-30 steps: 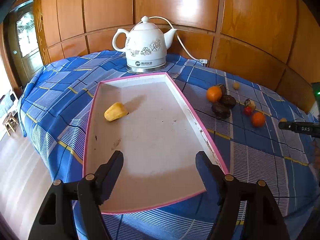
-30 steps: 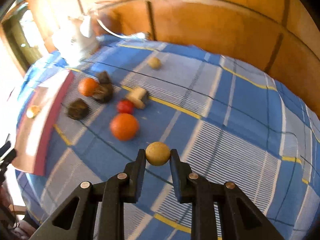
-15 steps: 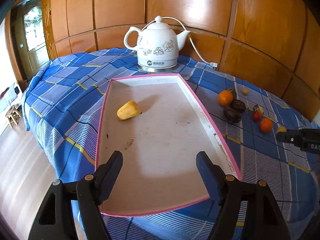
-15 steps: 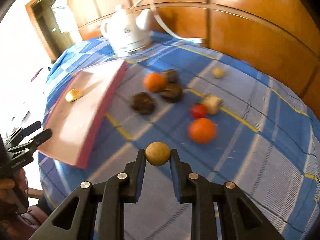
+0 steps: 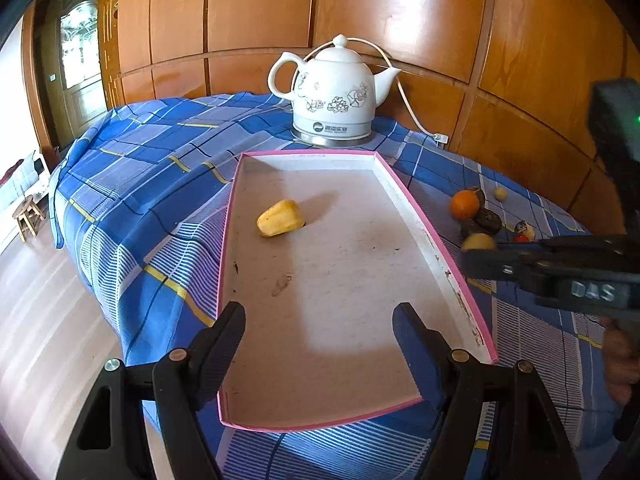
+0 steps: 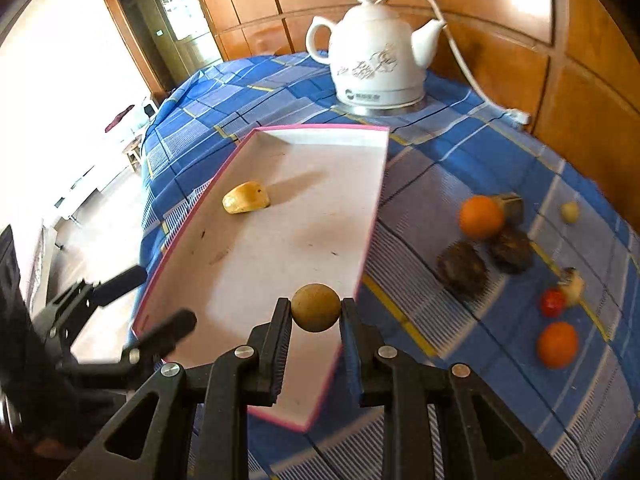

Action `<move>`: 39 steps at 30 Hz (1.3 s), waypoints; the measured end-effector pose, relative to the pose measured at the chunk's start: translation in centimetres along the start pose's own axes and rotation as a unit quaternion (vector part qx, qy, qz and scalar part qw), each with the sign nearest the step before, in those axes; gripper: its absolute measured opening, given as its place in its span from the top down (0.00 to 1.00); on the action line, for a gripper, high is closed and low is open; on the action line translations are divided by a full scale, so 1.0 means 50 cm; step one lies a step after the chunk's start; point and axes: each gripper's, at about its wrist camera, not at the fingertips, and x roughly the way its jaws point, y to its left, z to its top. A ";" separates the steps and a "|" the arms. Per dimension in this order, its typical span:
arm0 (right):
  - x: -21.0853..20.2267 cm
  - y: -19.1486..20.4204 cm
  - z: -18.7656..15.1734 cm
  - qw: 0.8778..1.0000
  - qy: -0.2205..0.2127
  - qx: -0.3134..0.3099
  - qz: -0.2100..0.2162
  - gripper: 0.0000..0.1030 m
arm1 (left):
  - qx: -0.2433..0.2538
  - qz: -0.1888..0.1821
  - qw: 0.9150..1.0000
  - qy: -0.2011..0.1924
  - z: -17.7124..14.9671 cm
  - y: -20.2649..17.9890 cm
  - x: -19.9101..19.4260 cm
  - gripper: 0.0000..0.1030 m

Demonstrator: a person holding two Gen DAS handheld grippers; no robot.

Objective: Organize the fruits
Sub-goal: 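Carry the tan ball over the tray and open the right tool, then reach the left tool to a dark brown round fruit and grasp it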

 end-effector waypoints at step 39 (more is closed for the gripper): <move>-0.136 -0.197 -0.096 0.991 -0.020 0.049 -0.125 0.58 | 0.020 0.001 1.000 0.021 -0.010 -0.018 0.013 0.25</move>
